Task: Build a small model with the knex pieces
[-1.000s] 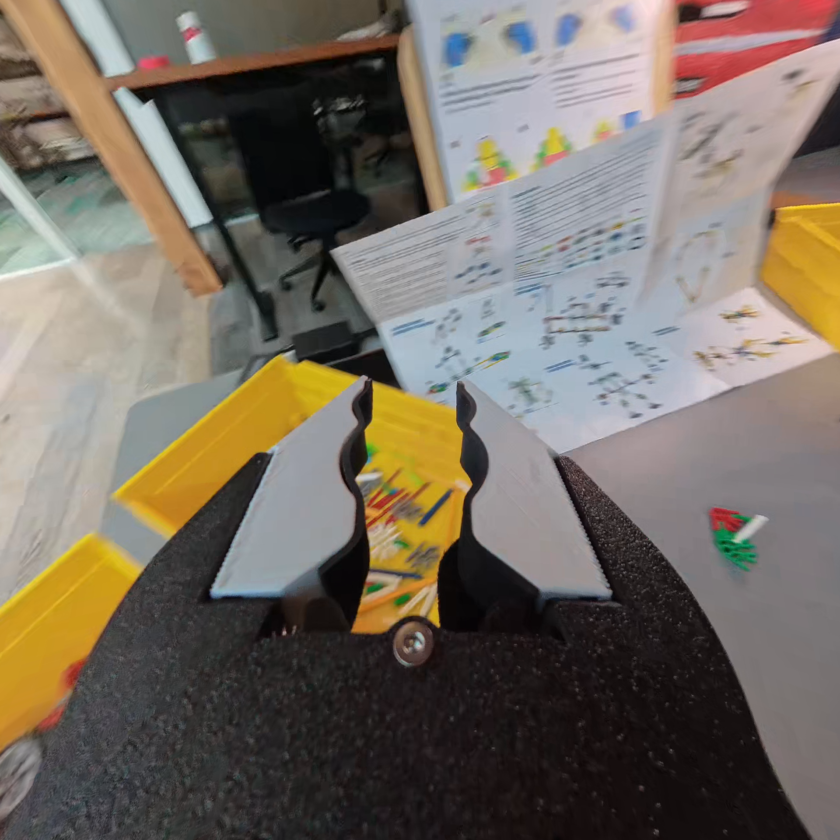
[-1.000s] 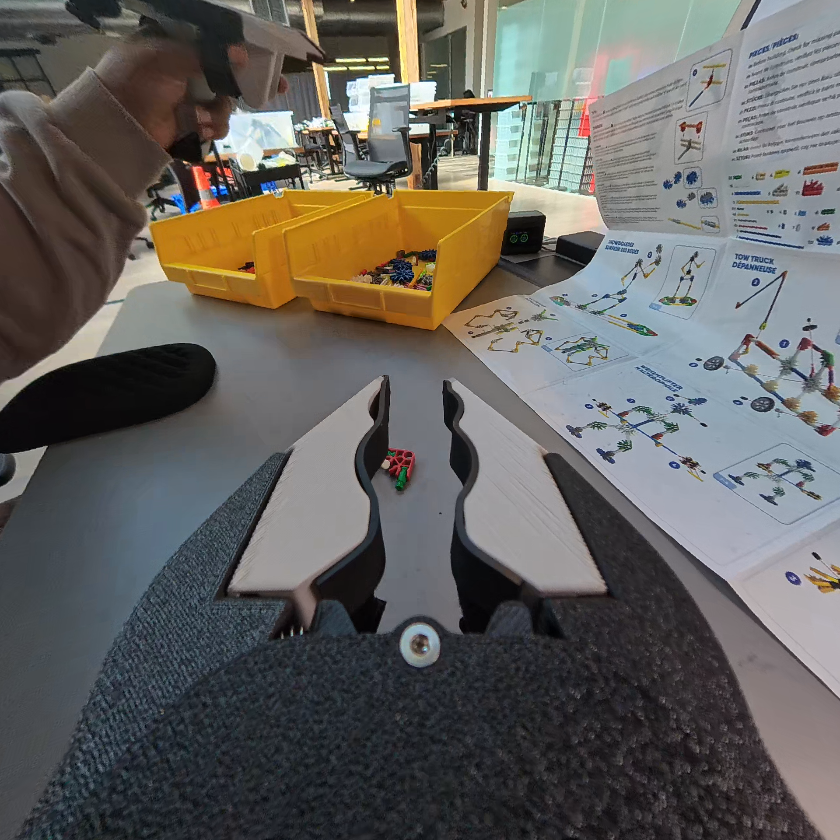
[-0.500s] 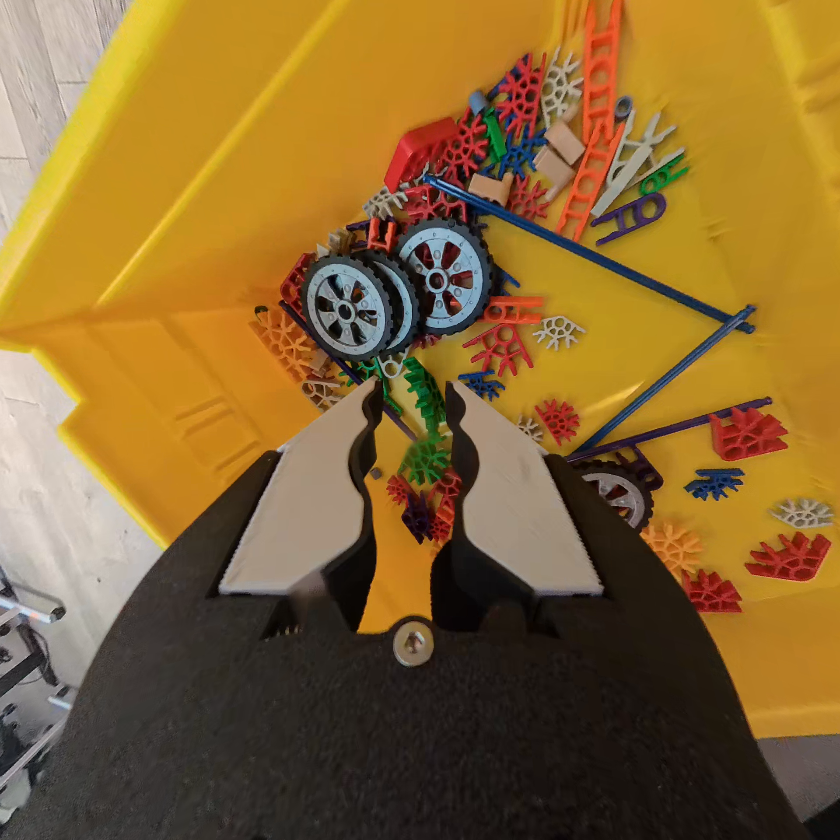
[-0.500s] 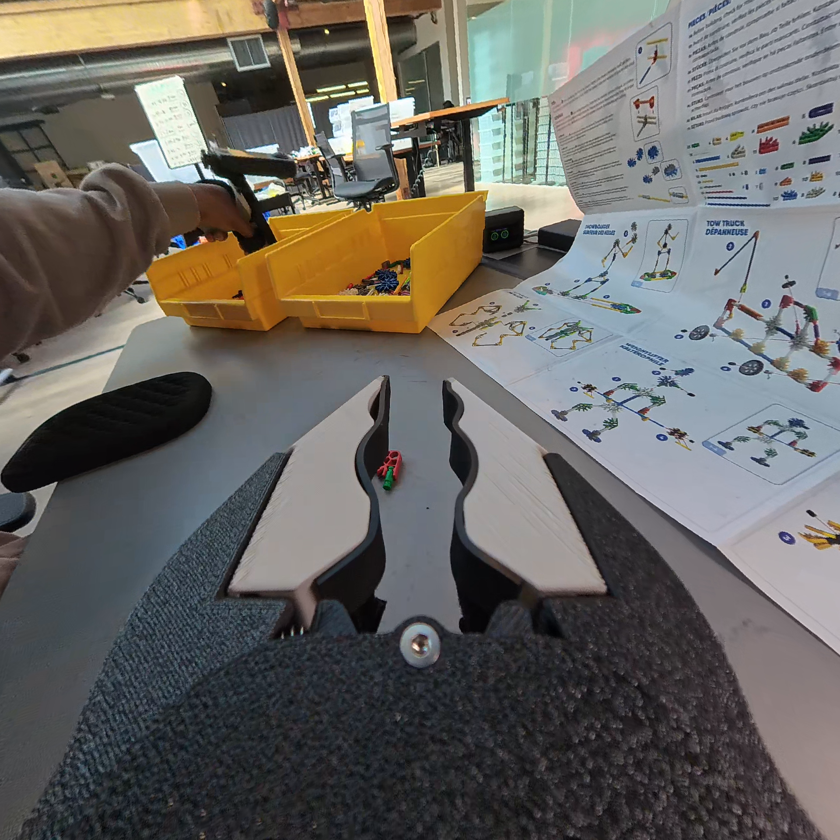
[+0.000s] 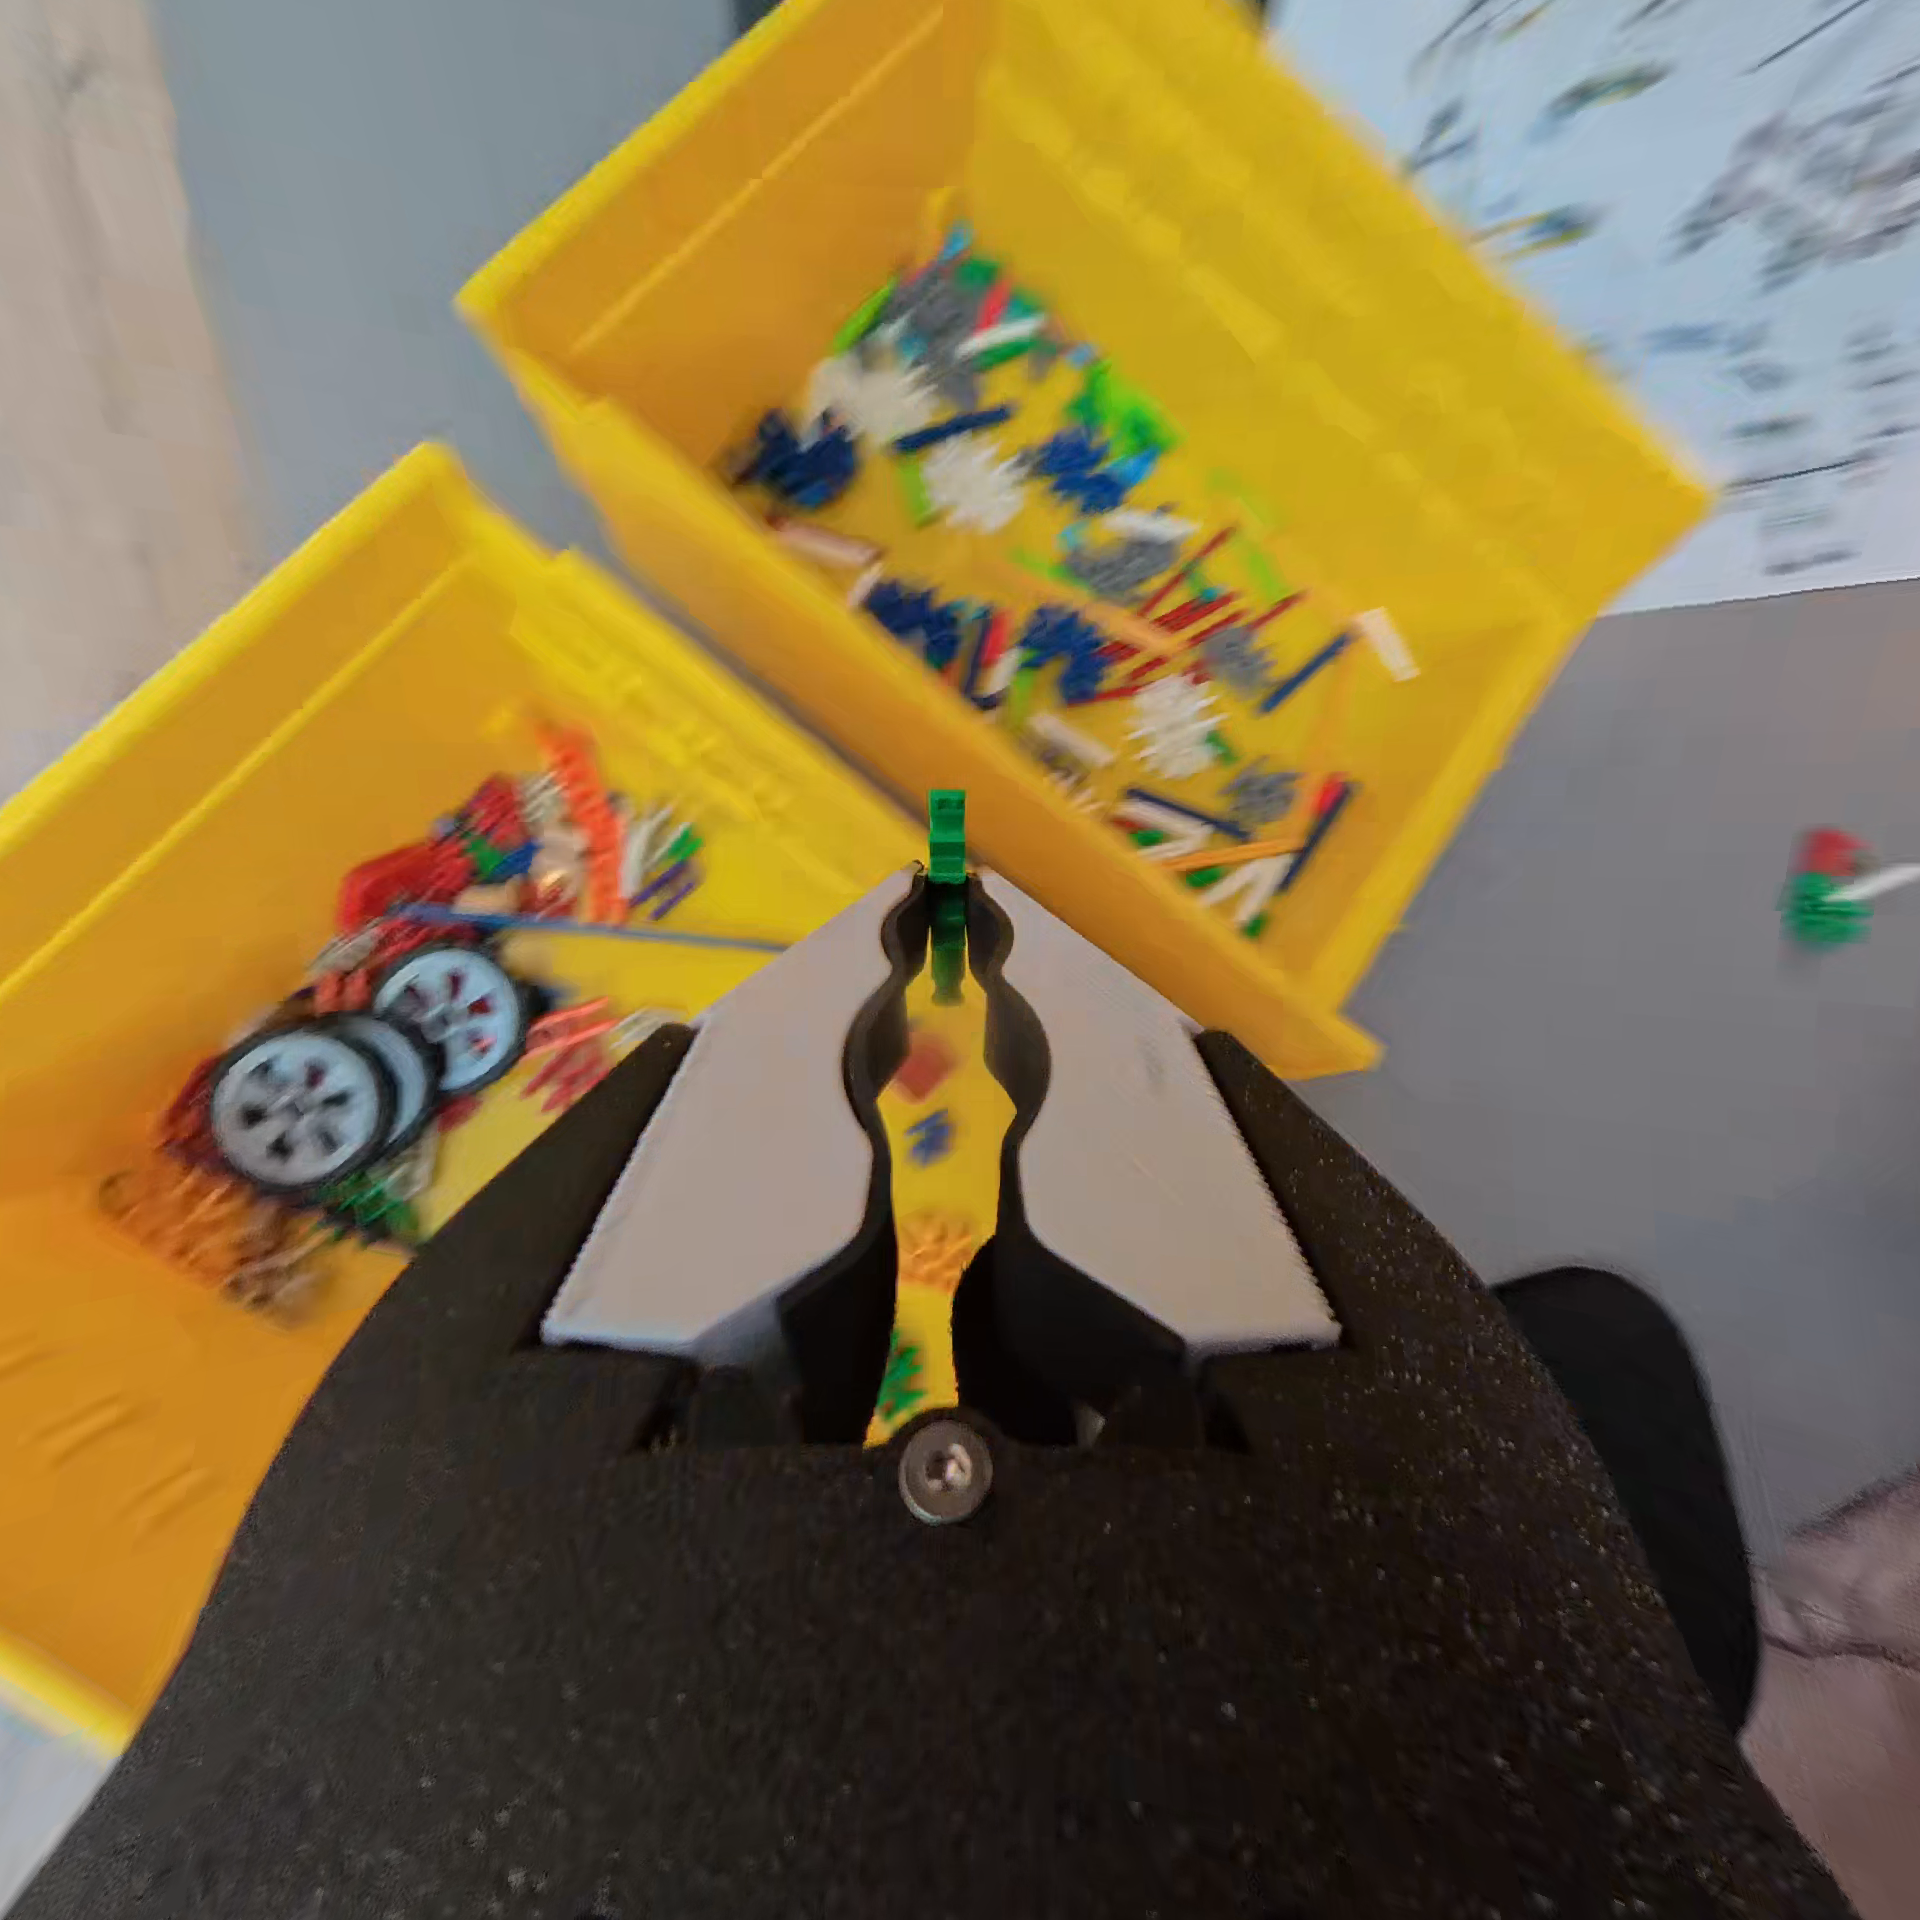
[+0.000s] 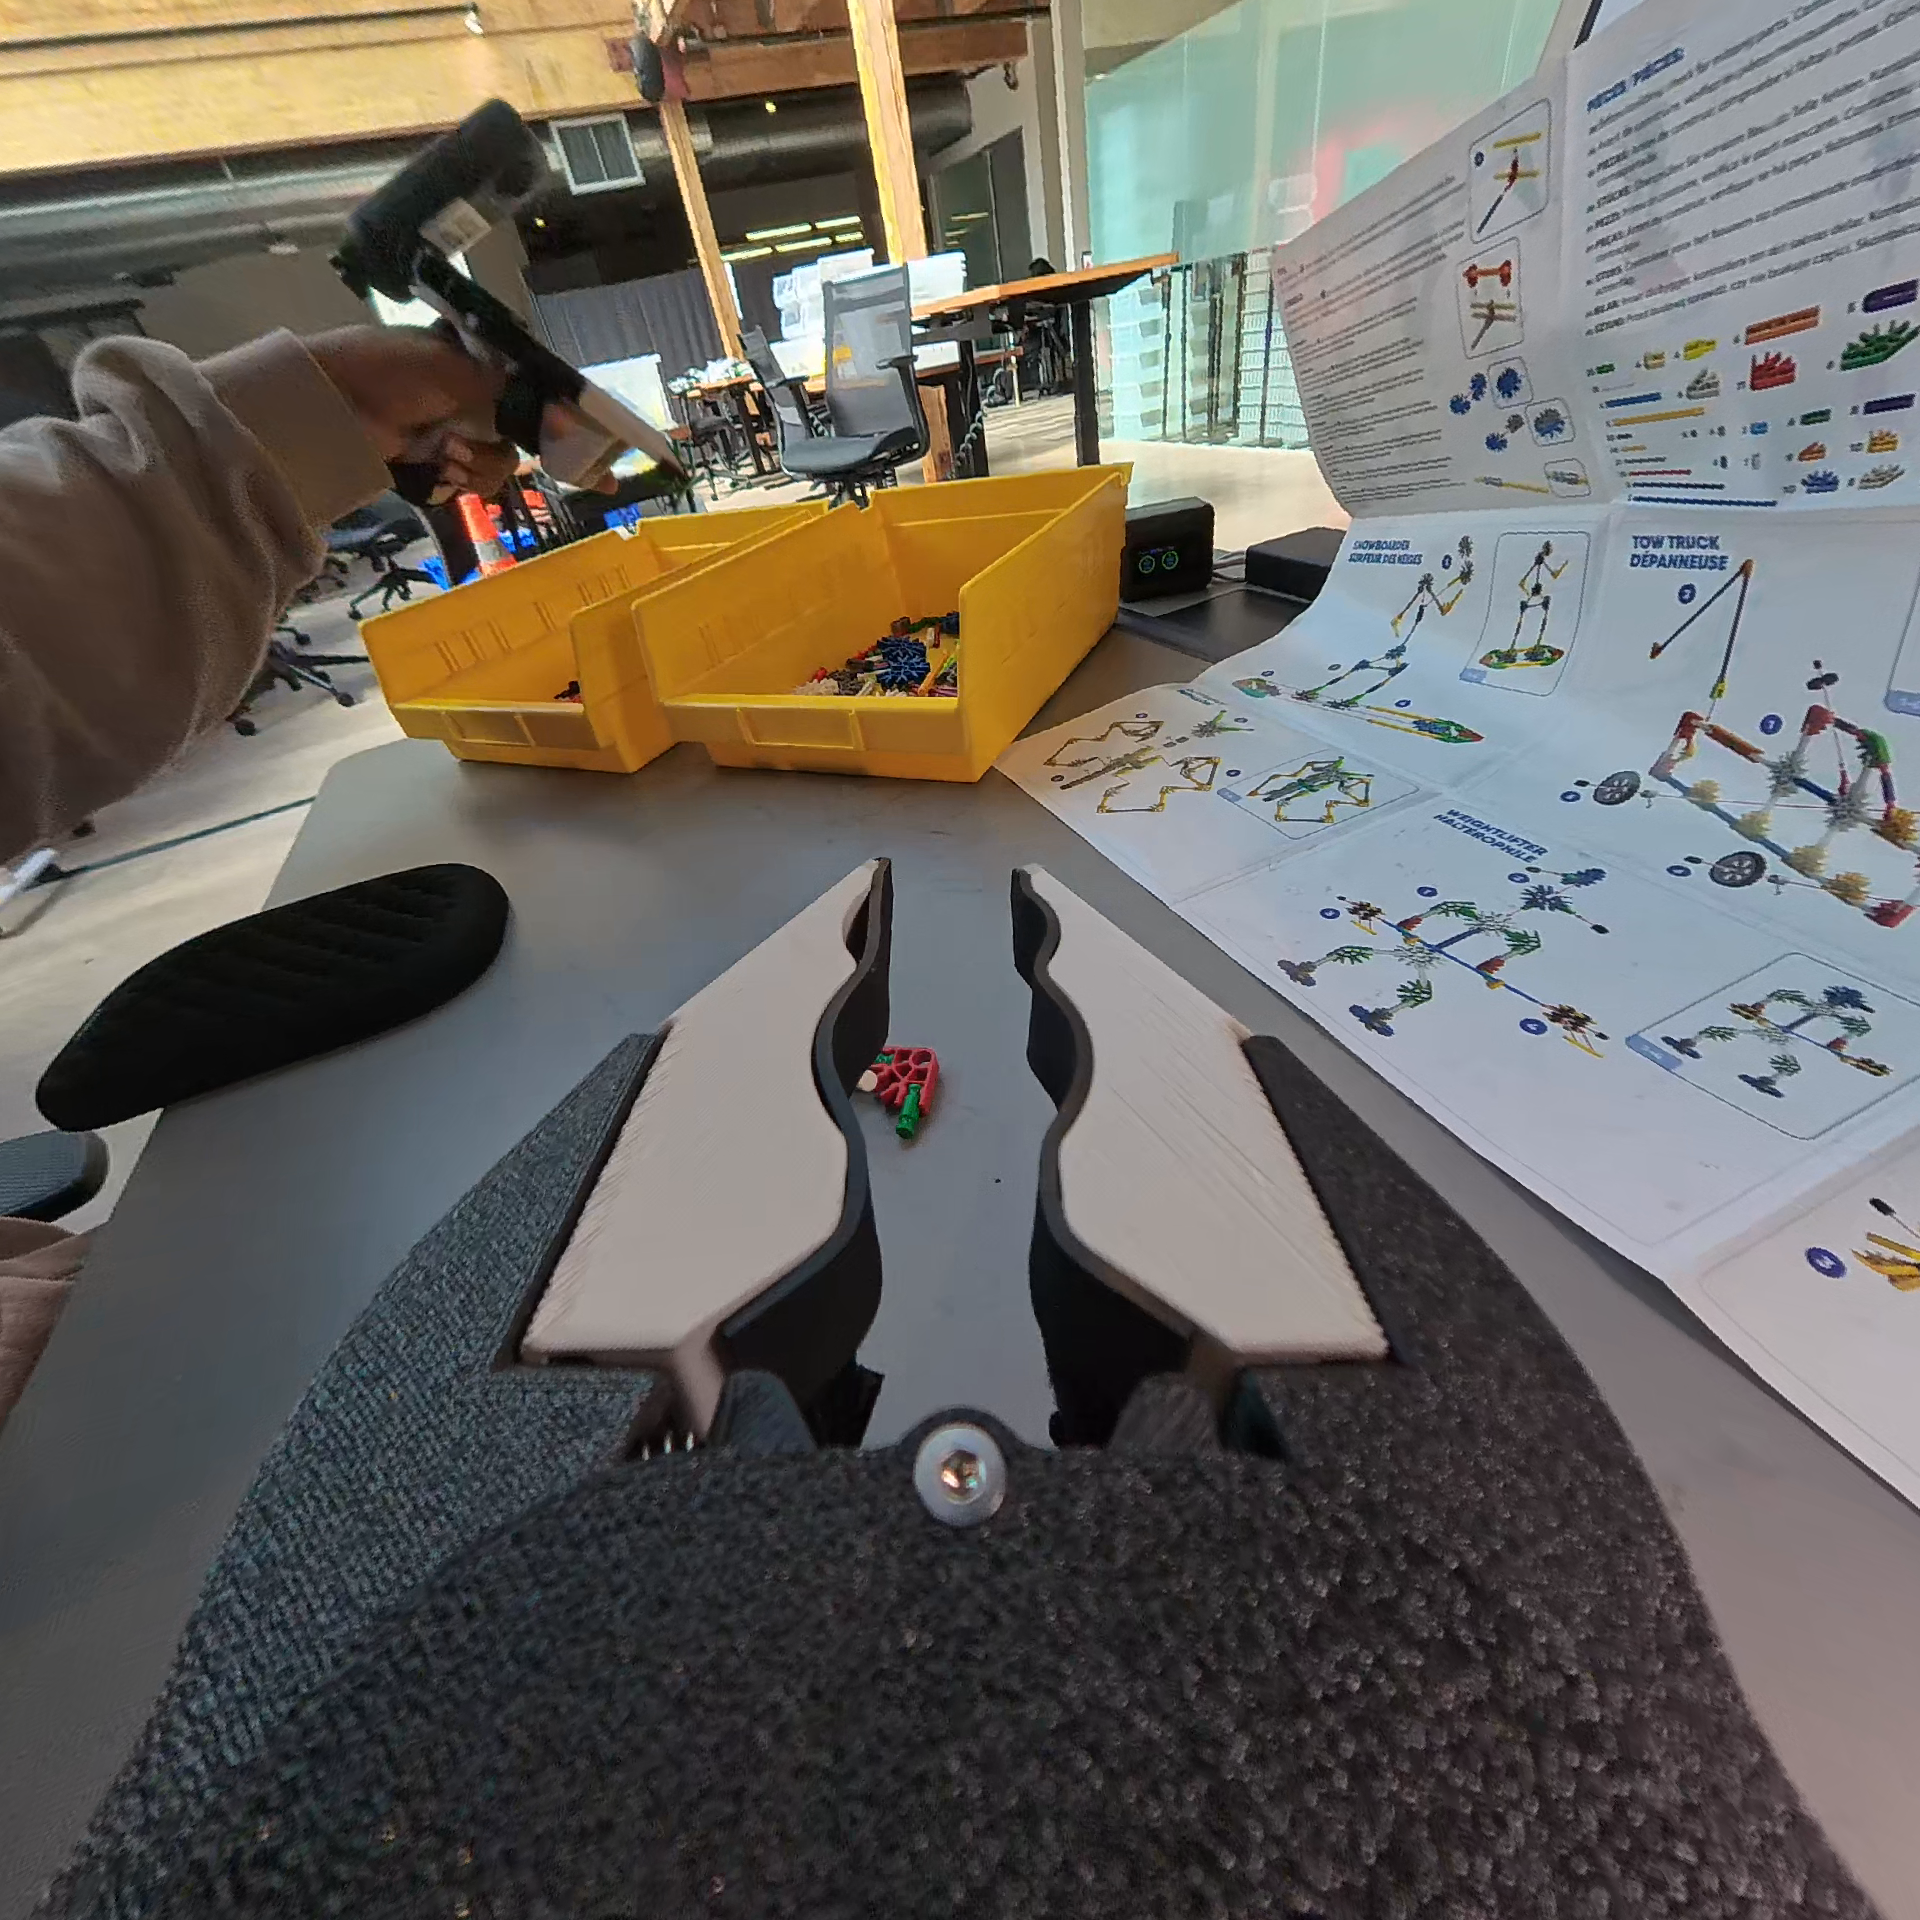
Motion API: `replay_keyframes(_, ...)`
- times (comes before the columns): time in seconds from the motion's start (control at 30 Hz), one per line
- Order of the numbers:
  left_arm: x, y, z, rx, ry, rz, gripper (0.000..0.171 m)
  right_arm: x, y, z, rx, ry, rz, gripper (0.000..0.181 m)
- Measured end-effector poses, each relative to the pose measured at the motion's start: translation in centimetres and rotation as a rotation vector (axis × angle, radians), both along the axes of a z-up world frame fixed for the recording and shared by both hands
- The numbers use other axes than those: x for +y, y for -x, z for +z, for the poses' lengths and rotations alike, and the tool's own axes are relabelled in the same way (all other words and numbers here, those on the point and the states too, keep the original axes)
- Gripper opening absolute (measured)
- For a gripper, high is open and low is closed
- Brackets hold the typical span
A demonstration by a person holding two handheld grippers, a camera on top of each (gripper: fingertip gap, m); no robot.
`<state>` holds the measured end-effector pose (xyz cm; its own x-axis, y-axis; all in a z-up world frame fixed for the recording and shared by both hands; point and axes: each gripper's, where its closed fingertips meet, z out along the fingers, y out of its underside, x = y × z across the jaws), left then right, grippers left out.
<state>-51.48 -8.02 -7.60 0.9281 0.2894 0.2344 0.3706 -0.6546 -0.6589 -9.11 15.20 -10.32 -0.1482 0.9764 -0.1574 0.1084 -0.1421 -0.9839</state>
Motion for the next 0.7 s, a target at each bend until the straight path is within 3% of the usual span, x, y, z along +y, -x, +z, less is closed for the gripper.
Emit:
replay_keyframes(0.13,5.2,-10.9,7.3,-0.168,-0.374,-0.252,0.004,-1.4,0.3,0.0,0.0,-0.028,0.031,0.021)
replay_keyframes(0.27,8.8,-20.9,9.6,-0.324,-0.554,-0.471,0.004,-3.1,0.2,0.8,0.032,-0.078,0.071,0.021)
replay_keyframes(0.47,13.8,-33.3,8.0,-0.604,-0.71,-0.678,0.004,-5.8,-0.3,2.8,0.123,-0.074,0.162,0.022)
replay_keyframes(0.7,18.9,-41.1,4.3,-0.814,-0.841,-0.675,0.004,-5.9,-0.2,4.0,0.171,0.09,0.167,0.026)
